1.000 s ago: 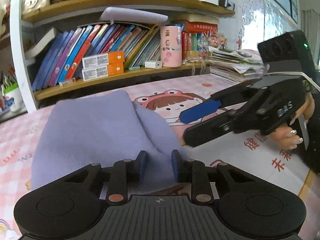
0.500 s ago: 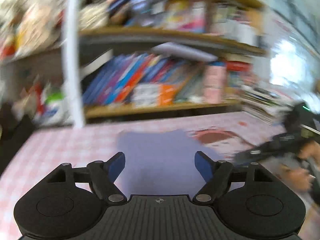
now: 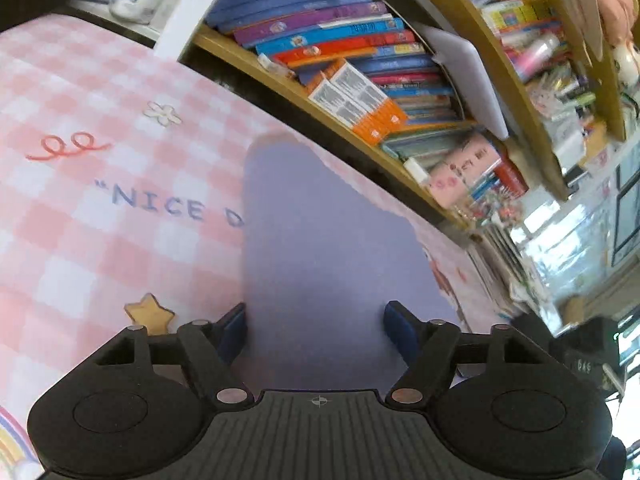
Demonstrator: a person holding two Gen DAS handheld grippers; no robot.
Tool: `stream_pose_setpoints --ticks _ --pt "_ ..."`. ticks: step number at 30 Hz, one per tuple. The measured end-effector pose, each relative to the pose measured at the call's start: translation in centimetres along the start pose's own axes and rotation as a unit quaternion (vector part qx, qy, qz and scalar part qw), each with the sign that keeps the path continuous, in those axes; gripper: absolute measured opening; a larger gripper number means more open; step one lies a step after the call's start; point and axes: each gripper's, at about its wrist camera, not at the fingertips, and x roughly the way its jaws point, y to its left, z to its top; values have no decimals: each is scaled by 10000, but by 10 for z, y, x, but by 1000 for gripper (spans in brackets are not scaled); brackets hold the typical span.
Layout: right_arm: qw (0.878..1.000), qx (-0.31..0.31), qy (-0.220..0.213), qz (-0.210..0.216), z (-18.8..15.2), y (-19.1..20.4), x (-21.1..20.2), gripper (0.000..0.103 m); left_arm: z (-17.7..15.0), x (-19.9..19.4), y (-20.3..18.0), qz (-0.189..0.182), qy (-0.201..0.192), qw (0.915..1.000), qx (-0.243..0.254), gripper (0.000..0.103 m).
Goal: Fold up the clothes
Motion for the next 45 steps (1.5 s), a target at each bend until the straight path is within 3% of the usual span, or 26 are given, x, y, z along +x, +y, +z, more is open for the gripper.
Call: stream_pose_setpoints --ticks 2,3,7,12,16,17,19,23,26,31,36,45 --pt "9998 -94 -9 -184 -2 4 1 61 -5 -2 -8 37 33 9999 104 66" --pt "9993 -191 -21 -329 -4 7 0 46 -8 -5 -12 -3 53 9999 105 63" --pt "9941 -890 -76 -618 -24 17 -25 38 -24 -20 -28 -237 265 9987 363 61" --pt "9872 -1351 65 -848 -58 25 -59 38 -50 -40 -42 -444 547 9961 538 62" --pt "9893 -1133 130 -906 -69 22 -70 50 -57 -48 -47 -377 572 9947 762 68" --pt "9898 -1090 105 -908 -69 21 -72 54 -56 -48 -42 -397 563 9952 690 70" --pt "9906 -986 80 -941 -66 18 -74 71 -54 -48 -33 -465 543 9966 408 72" --pt "9928 -794 70 -899 -60 12 -69 71 -55 -43 -24 -611 585 9963 152 74" --pt "9931 -795 62 -861 -57 12 -66 69 -55 -41 -20 -703 532 9961 79 74" --pt "9934 -728 86 -884 -57 15 -59 48 -52 -37 -23 -663 626 9956 221 72" --pt "9837 -1298 -203 -1231 -77 40 -61 35 -52 -42 -58 -228 647 9895 1274 66" --pt "9756 -1771 -525 -1190 -93 53 -69 31 -55 -61 -66 -158 220 9892 1439 62"
